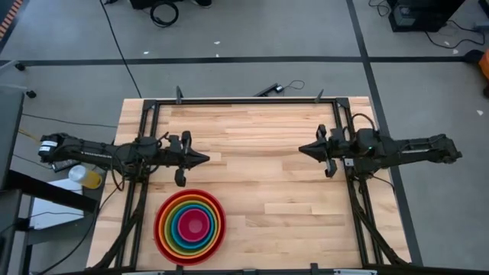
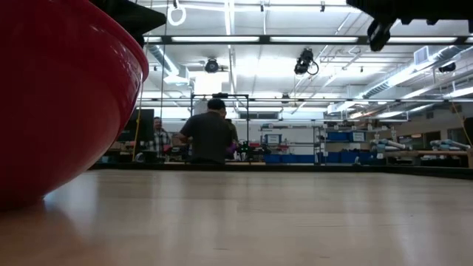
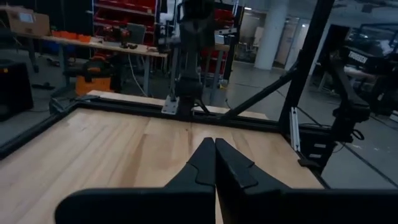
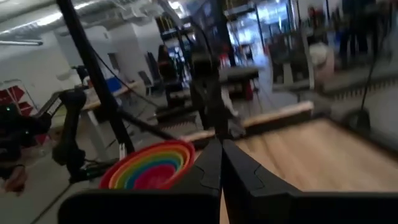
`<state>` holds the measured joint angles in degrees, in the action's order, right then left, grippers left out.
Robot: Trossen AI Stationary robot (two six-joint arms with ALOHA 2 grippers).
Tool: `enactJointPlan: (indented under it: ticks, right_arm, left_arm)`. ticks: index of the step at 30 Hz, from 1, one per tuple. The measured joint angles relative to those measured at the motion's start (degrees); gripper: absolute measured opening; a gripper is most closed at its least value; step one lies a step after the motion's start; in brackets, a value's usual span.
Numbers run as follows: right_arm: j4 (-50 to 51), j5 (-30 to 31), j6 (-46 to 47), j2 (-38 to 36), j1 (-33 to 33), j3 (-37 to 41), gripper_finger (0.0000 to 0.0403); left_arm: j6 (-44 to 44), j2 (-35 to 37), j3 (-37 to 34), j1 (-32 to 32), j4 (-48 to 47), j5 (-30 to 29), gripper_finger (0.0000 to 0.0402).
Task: Nest bowls inside each other
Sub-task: Return to Home Position
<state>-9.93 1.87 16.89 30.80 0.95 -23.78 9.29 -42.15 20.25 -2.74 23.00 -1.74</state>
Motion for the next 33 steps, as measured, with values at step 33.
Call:
enactJointPlan:
  ticks: [33]
  right_arm:
    - [-6.5,-2.9,3.8,-25.2,1.2,22.0,0.0010]
  left_arm:
    - [-3.4,28.6,-15.2,0.0,-10.2,-2.9,0.0002]
